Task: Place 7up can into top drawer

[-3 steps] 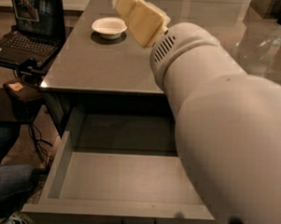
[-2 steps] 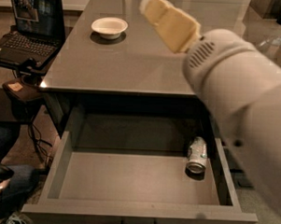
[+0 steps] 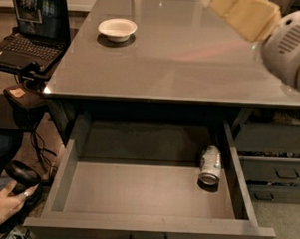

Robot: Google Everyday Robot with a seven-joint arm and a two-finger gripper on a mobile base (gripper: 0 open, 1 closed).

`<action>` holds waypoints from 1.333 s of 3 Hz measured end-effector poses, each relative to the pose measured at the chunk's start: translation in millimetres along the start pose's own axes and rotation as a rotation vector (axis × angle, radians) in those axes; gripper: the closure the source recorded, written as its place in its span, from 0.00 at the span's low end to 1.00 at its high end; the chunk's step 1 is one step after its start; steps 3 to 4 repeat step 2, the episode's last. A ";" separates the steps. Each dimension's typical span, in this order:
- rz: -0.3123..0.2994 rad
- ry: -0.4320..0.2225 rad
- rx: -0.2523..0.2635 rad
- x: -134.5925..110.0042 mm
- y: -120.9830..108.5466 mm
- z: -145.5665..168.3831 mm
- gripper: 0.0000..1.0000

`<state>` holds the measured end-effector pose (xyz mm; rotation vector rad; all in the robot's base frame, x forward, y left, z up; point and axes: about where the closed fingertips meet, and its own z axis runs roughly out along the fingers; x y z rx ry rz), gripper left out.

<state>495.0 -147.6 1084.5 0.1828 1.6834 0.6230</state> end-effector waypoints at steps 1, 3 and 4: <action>-0.028 -0.031 0.015 -40.2 -31.1 12.7 0.00; -0.052 -0.035 0.034 -49.2 -41.3 15.9 0.00; -0.052 -0.035 0.034 -49.2 -41.3 15.9 0.00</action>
Offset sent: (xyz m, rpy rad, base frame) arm 0.0239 -0.0353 0.0165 -0.0210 -0.0252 -0.0221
